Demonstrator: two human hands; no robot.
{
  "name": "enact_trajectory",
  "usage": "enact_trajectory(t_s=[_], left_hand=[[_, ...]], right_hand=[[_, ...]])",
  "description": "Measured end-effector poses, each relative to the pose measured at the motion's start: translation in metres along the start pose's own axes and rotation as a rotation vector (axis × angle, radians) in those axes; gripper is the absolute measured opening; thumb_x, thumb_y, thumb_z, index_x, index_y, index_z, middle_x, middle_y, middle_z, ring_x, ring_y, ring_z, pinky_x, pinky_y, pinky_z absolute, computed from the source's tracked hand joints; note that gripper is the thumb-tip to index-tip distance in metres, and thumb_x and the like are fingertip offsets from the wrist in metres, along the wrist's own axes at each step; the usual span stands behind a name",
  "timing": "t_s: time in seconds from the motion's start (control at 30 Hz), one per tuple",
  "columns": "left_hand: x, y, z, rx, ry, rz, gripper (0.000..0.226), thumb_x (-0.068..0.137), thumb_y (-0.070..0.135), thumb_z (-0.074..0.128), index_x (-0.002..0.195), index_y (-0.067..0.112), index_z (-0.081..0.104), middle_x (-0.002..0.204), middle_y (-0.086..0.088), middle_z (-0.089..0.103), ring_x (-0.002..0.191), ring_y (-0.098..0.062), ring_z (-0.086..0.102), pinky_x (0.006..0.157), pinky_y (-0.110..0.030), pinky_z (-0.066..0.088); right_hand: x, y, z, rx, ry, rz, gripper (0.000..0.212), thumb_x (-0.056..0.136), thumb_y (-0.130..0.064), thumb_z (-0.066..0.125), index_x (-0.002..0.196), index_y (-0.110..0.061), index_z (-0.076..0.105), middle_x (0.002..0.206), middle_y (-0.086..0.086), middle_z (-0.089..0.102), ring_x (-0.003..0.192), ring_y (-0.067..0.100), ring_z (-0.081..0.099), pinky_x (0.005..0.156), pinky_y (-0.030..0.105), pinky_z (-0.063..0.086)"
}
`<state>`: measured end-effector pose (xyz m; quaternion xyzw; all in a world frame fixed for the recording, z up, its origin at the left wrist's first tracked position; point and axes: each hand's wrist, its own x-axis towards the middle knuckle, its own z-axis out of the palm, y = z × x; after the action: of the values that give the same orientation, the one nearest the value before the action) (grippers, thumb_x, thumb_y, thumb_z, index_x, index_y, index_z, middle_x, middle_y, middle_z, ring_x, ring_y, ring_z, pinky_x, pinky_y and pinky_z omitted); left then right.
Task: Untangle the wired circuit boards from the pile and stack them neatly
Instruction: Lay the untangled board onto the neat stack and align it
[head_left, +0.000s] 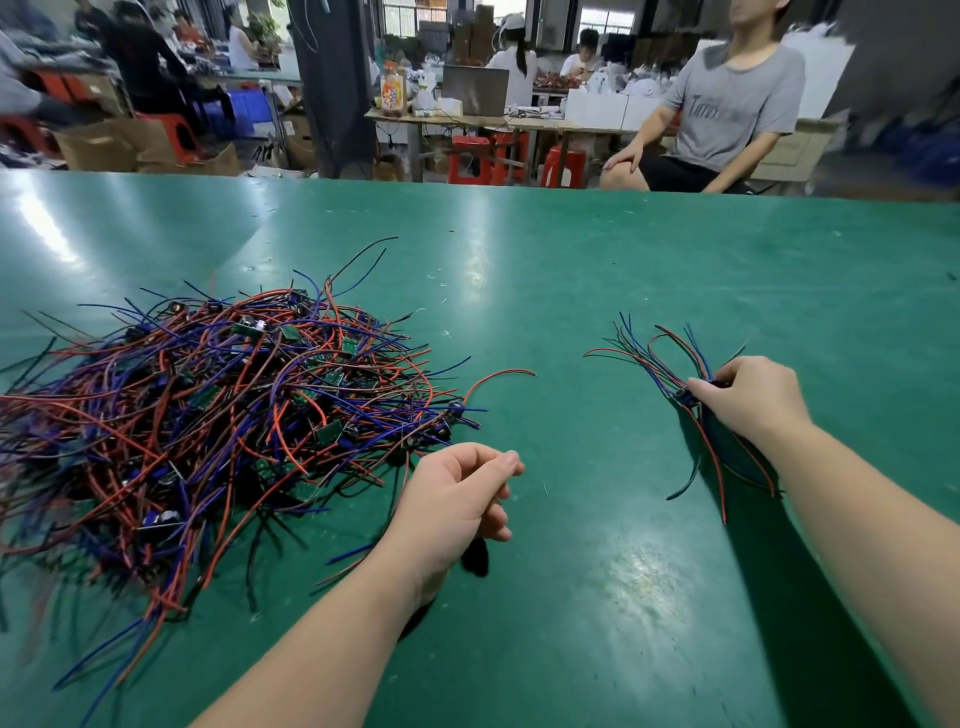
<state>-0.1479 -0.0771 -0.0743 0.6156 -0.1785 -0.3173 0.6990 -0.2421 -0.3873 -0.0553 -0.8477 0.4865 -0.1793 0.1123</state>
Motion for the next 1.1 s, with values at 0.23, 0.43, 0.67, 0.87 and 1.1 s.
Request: enact_trajectory(t_s=[0.23,0.43,0.67,0.87,1.1], left_hand=[[-0.001,0.0,0.0,-0.026,0.005,-0.022,0.017,0.092,0.014,0.06,0.078,0.007,0.067,0.057,0.002,0.052,0.041,-0.007,0.046,0.041,-0.021,0.045],[0.0,0.003,-0.012,0.637,0.242,0.409,0.007,0.086,0.013,0.063,0.081,0.016,0.066,0.076,0.003,0.06,0.066,-0.01,0.056,0.067,-0.027,0.05],[0.001,0.01,-0.042,1.478,0.48,0.441,0.033,0.087,0.026,0.055,0.119,0.027,0.059,0.122,0.007,0.059,0.113,-0.019,0.05,0.097,-0.034,0.03],[0.006,0.017,-0.052,1.423,0.527,0.338,0.02,0.095,0.036,0.05,0.109,0.029,0.063,0.104,0.005,0.068,0.096,-0.021,0.061,0.092,-0.033,0.032],[-0.002,0.021,-0.047,1.256,0.624,0.555,0.016,0.096,0.023,0.05,0.1,0.011,0.058,0.069,-0.008,0.068,0.066,-0.033,0.061,0.077,-0.039,0.042]], right_hand=[[-0.009,-0.005,-0.004,-0.013,-0.021,0.053,0.035,0.091,-0.034,0.056,0.104,-0.004,0.067,0.105,0.019,0.064,0.099,0.037,0.054,0.083,0.039,0.047],[-0.062,-0.056,-0.013,0.229,-0.038,-0.09,0.038,0.086,-0.024,0.057,0.125,-0.021,0.056,0.127,0.015,0.048,0.115,0.033,0.049,0.1,0.039,0.04],[-0.148,-0.11,0.009,0.397,-0.311,-0.287,0.025,0.085,-0.025,0.062,0.11,-0.029,0.062,0.114,-0.003,0.052,0.082,0.009,0.047,0.074,0.019,0.03],[-0.171,-0.117,0.024,0.435,-0.298,-0.351,0.016,0.082,-0.018,0.061,0.094,-0.027,0.067,0.095,-0.011,0.062,0.087,0.007,0.054,0.073,0.016,0.035],[-0.179,-0.116,0.024,0.627,-0.341,-0.286,0.024,0.08,-0.009,0.06,0.073,-0.031,0.066,0.073,-0.015,0.069,0.07,-0.006,0.061,0.066,0.005,0.043]])
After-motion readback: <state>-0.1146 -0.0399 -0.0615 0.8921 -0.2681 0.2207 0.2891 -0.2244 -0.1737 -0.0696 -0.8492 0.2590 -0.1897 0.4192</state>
